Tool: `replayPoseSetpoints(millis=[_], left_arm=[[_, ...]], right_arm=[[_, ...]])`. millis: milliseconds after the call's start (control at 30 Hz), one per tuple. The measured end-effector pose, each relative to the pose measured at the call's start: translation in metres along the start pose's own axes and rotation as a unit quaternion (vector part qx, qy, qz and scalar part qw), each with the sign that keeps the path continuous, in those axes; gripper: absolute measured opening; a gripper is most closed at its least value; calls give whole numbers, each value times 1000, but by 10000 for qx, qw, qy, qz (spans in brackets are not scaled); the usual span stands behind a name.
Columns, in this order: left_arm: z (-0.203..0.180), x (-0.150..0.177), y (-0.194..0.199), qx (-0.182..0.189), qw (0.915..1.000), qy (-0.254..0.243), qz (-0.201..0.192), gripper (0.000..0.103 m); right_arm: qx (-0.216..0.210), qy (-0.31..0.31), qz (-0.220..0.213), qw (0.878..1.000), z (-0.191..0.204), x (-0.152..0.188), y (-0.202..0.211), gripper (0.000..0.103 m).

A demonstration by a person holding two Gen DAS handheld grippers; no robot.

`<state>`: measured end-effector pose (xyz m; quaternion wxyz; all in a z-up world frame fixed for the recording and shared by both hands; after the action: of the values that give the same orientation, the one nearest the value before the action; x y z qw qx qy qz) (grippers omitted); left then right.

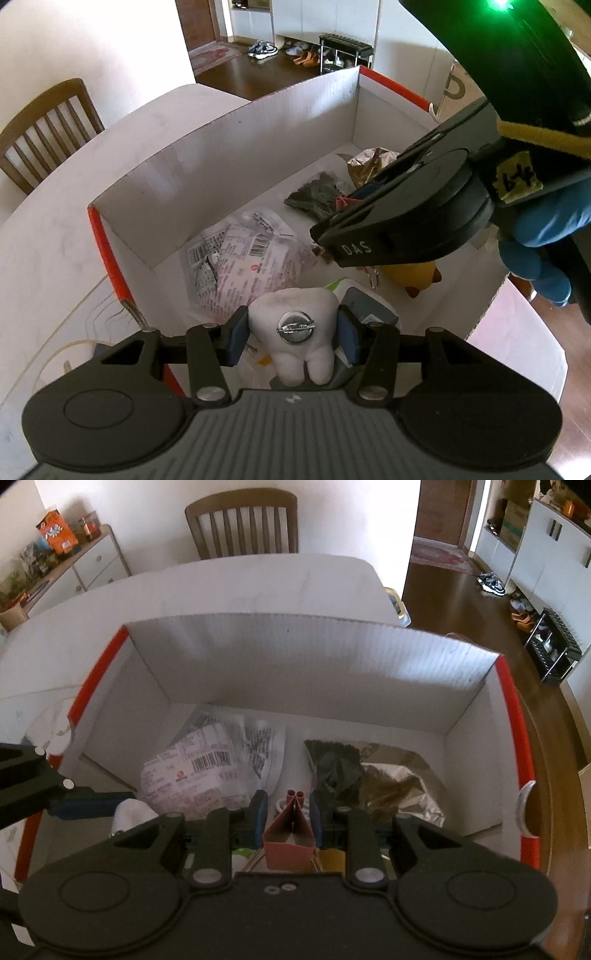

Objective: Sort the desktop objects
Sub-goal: 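Lower the plush and clip into the box and open both grippers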

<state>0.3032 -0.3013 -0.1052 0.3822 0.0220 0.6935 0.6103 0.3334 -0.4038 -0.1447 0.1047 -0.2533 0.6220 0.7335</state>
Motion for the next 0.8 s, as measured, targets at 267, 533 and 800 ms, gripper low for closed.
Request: replayPoseSetpoints(millis=[267,533,800], left_arm=[[-1,-1,-4,78,10000,5,3,49],[1,-2,-3,162,9999,55,-3,52],[0,0,9,207,9995,132,-179,80]], right_arm=[[-58,34,70,10000,-1,1,-5,27],[-137,-79,11,9999,-4,-1,-1,32],[-223,-138,-183,9995,-8,-5,23,53]])
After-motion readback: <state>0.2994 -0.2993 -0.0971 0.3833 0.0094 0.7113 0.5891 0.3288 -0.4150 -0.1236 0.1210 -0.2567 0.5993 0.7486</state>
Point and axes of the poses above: each gripper's, at about its wrist camera, not at the fingertips, and y roughly against the way its jaws point, z to its left, x to its underside, the point moved 3 cm from there along -y, roughly the way its jaws point, and after that the axes turned 3 degrees about -z, right-handed, at the moved point
